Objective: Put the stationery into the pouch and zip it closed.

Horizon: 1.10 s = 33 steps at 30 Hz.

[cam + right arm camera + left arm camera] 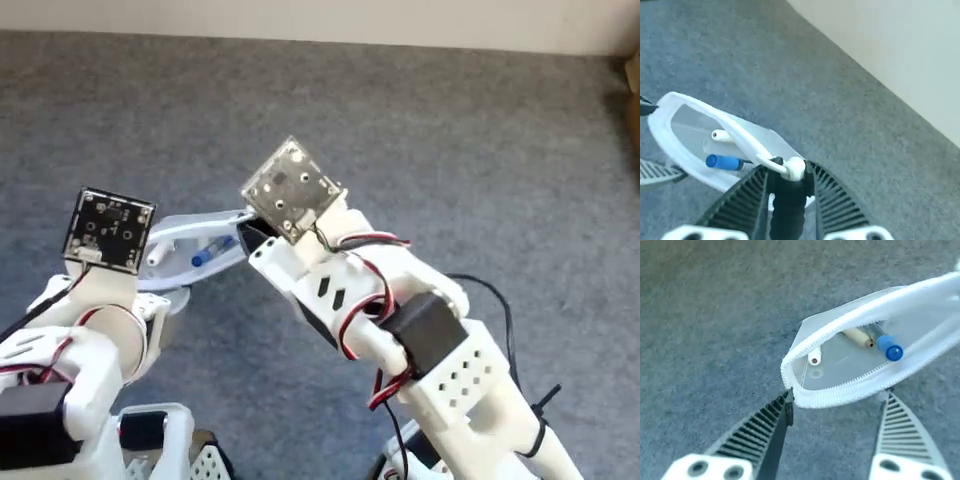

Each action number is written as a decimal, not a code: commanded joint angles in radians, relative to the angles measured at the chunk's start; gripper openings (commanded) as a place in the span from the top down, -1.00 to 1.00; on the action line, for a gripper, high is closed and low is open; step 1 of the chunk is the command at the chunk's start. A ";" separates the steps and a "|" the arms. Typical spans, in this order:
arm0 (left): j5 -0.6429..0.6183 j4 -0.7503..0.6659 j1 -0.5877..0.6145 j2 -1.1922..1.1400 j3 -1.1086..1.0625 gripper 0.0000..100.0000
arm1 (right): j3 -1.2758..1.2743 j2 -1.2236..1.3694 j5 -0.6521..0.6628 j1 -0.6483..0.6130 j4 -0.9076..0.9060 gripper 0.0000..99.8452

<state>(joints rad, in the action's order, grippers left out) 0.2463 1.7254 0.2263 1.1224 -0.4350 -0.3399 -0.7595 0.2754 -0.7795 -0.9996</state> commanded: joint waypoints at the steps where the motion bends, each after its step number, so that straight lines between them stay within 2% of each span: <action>1: 0.009 -0.048 0.030 0.008 -0.062 0.48 | 0.137 0.035 -0.009 0.016 -0.054 0.99; 6: 0.009 -0.112 0.051 0.008 -0.133 0.48 | 0.160 0.061 -0.008 0.054 -0.087 0.99; 11: 0.002 -0.265 0.107 0.002 -0.185 0.48 | 0.160 0.041 -0.006 0.051 -0.216 0.99; 16: -0.089 -0.422 0.094 -0.001 -0.223 0.47 | 0.156 0.024 -0.006 0.051 -0.328 0.99; 27: -0.212 -0.641 -0.236 -0.002 -0.275 0.48 | 0.140 -0.148 -0.005 -0.077 -0.550 0.99; 33: -0.212 -0.672 -0.430 -0.002 -0.275 0.48 | 0.025 -0.266 -0.005 -0.114 -0.585 0.99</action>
<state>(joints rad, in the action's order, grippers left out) 0.0483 1.0810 -0.1066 1.1178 -0.7250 -0.2846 -0.9559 0.2723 -0.8730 -1.5842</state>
